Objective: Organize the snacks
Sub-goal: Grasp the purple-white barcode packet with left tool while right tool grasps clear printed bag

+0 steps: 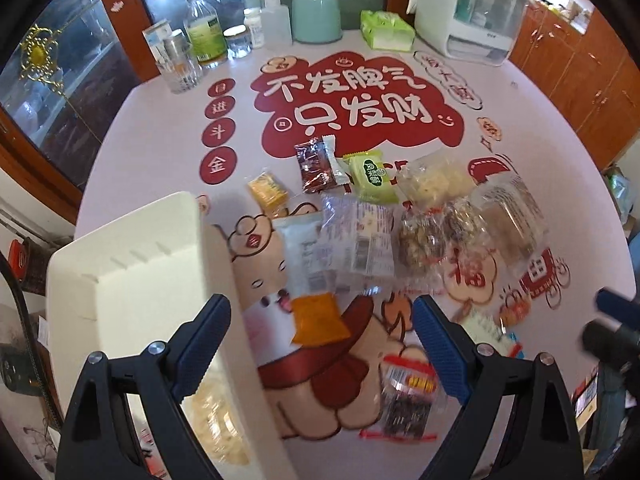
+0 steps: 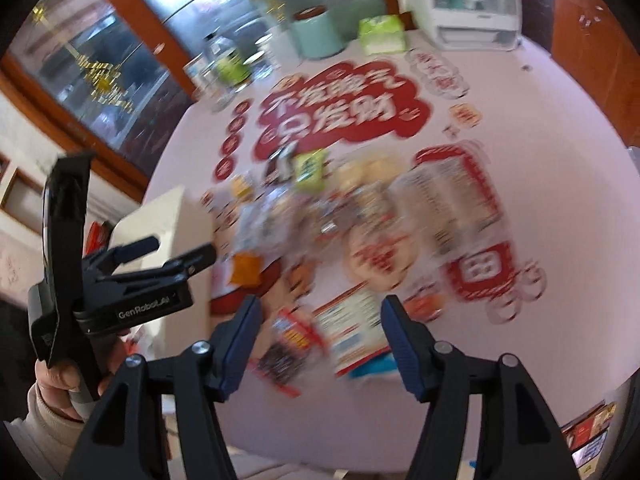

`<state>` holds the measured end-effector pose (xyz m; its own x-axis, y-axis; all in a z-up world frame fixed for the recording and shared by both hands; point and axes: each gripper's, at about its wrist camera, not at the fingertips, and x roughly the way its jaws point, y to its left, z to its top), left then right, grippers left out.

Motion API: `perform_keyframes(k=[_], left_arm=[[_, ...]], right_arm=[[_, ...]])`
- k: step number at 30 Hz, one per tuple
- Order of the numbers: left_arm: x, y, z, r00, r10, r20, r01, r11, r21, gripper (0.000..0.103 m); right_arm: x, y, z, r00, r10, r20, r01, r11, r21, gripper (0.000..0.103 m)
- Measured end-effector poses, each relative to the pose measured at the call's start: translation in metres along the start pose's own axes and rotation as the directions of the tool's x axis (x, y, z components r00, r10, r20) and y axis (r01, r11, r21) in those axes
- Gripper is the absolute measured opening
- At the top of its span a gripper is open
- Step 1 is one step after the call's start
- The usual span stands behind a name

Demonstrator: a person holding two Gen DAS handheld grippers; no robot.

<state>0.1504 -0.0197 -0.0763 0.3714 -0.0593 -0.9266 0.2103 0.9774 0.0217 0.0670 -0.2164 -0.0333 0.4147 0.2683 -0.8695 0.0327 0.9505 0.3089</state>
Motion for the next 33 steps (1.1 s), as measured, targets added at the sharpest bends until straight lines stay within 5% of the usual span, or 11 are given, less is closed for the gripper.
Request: perform_keyframes(k=[7, 15, 25, 33], left_arm=[[0.06, -0.017, 0.031, 0.995, 0.03, -0.1, -0.03, 1.0, -0.005, 0.091], [0.114, -0.013, 0.048, 0.979, 0.051, -0.195, -0.058, 0.998, -0.029, 0.091], [0.128, -0.013, 0.05, 0.976, 0.086, -0.201, -0.091, 0.996, -0.019, 0.091], [0.139, -0.038, 0.059, 0.97, 0.143, -0.197, -0.144, 0.99, 0.01, 0.084]], right_arm=[[0.022, -0.073, 0.048, 0.998, -0.057, 0.012, 0.056, 0.998, 0.016, 0.072], [0.084, -0.123, 0.078, 0.99, -0.102, -0.095, 0.099, 0.995, -0.031, 0.072], [0.127, -0.118, 0.083, 0.986, -0.068, -0.149, 0.044, 0.987, -0.153, 0.074], [0.145, -0.099, 0.08, 0.976, -0.164, -0.144, 0.121, 0.955, -0.269, 0.08]])
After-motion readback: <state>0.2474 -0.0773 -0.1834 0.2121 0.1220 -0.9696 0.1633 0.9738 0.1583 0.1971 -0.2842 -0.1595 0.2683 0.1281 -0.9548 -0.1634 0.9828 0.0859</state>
